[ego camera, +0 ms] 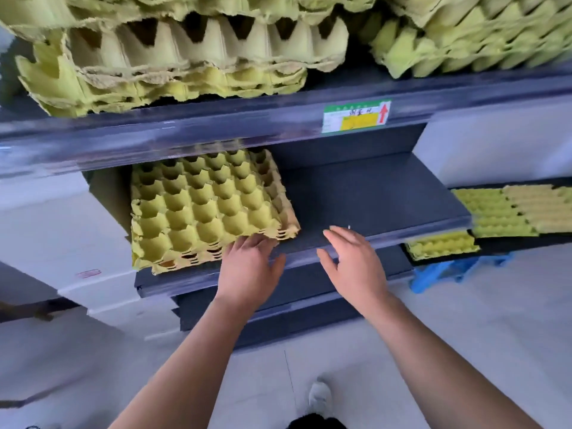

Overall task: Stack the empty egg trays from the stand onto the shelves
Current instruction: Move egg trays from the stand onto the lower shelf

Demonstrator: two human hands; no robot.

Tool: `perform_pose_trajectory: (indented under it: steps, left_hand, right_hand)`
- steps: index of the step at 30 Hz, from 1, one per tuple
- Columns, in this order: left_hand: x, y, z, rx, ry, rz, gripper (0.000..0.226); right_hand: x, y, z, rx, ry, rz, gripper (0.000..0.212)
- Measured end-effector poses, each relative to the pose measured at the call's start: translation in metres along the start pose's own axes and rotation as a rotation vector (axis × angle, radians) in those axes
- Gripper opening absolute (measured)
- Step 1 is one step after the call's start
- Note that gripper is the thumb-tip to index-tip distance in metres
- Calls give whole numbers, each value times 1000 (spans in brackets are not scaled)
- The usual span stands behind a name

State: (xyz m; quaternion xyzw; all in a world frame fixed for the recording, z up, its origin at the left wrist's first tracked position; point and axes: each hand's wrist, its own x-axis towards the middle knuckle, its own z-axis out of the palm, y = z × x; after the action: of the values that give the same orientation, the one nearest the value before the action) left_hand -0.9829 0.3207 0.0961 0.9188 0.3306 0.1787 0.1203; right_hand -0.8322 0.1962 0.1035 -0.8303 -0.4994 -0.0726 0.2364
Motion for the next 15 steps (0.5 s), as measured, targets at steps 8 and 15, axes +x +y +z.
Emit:
perform_pose_trajectory:
  steps: [8,15]
  left_hand:
    - [24,121,63,-33,-143,252,28]
    - [64,259,132,-143,-171,371,24]
  right_hand:
    - [-58,113,-57,-98,52,260,30]
    - [-88,244,-122,-161,115,385,26]
